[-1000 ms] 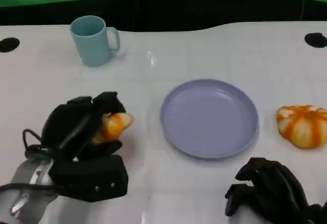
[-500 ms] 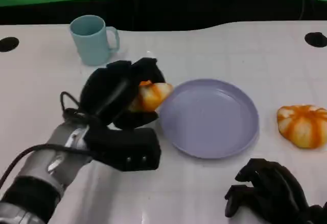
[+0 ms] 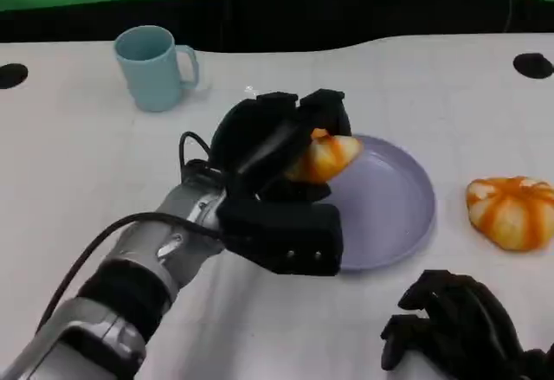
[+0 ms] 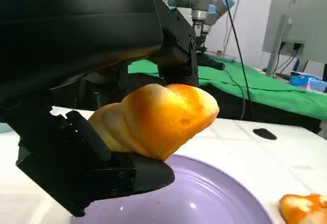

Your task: Grasp the bread from the table and place it into the plate.

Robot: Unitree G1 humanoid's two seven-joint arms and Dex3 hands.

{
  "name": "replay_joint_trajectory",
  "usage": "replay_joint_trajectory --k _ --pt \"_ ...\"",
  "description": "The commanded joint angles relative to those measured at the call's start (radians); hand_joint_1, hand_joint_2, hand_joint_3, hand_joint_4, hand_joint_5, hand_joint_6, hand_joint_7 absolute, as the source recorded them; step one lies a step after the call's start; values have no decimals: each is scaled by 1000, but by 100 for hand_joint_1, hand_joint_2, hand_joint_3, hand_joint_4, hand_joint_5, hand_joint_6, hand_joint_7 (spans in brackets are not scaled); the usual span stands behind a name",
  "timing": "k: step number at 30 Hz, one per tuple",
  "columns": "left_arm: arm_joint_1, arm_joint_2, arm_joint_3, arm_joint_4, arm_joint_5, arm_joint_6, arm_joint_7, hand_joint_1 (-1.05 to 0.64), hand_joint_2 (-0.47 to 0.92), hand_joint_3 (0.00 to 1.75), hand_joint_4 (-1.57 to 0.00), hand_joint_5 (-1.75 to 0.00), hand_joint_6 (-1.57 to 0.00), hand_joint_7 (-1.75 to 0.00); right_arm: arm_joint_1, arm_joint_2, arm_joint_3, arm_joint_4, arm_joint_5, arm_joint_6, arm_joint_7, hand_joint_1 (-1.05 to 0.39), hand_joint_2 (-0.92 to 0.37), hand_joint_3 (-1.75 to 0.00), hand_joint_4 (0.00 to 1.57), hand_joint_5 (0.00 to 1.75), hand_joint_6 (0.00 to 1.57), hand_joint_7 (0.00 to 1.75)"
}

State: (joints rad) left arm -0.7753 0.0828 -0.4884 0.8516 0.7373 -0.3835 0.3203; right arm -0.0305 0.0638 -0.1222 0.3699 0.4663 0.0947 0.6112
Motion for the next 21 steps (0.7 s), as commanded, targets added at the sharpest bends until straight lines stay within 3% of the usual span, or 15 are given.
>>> replay_joint_trajectory --k 1,2,5,8,11,13,14,15,16,19,21 --pt "-72 -41 -34 71 18 26 9 -29 48 113 -92 -175 -67 -165 18 -4 2 -16 -4 -14 1 -105 -74 0 157 74 157 37" --pt "-80 -48 -39 83 20 32 10 -30 49 113 -93 -175 -70 -155 20 -3 3 -17 -4 -14 0 -105 -74 0 157 74 157 36" --pt "-95 -58 -48 109 21 33 19 -30 50 112 -93 -175 -72 -147 22 -3 4 -20 -1 -10 2 -105 -74 0 157 74 157 37" --pt "-113 -69 -56 141 19 33 13 -29 51 110 -93 -175 -69 -161 25 -1 4 -25 -1 -7 -2 -105 -73 0 157 74 157 37" --pt "-134 -80 -60 175 1 31 -40 -28 56 100 -88 -175 -68 -153 31 2 6 -35 -4 -7 -11 -105 -74 0 157 74 157 37" --pt "-138 -80 -55 184 -21 24 -88 -29 69 71 -79 -175 -76 -104 29 1 6 -35 1 -4 -3 -104 -74 0 157 73 157 36" --pt "-139 -80 -57 185 -24 29 -107 -30 72 62 -76 -175 -79 -92 28 0 6 -36 3 0 0 -104 -74 0 157 73 157 36" --pt "-142 -78 -62 185 -22 41 -133 -34 83 44 -68 -163 -75 -62 28 -1 6 -36 4 2 0 -104 -73 0 157 73 157 36" --pt "-144 -78 -65 185 -21 50 -154 -37 87 38 -60 -156 -70 -45 28 -1 6 -37 4 4 0 -104 -73 0 157 73 157 36" --pt "-146 -72 -68 178 -23 57 -198 -40 92 32 -54 -149 -65 -28 27 -1 6 -35 3 1 1 -103 -73 0 157 73 157 36" --pt "-147 -64 -69 171 -27 54 -238 -64 92 30 -32 -87 -38 -9 26 -1 6 -33 3 -4 2 -103 -73 0 157 72 157 35"
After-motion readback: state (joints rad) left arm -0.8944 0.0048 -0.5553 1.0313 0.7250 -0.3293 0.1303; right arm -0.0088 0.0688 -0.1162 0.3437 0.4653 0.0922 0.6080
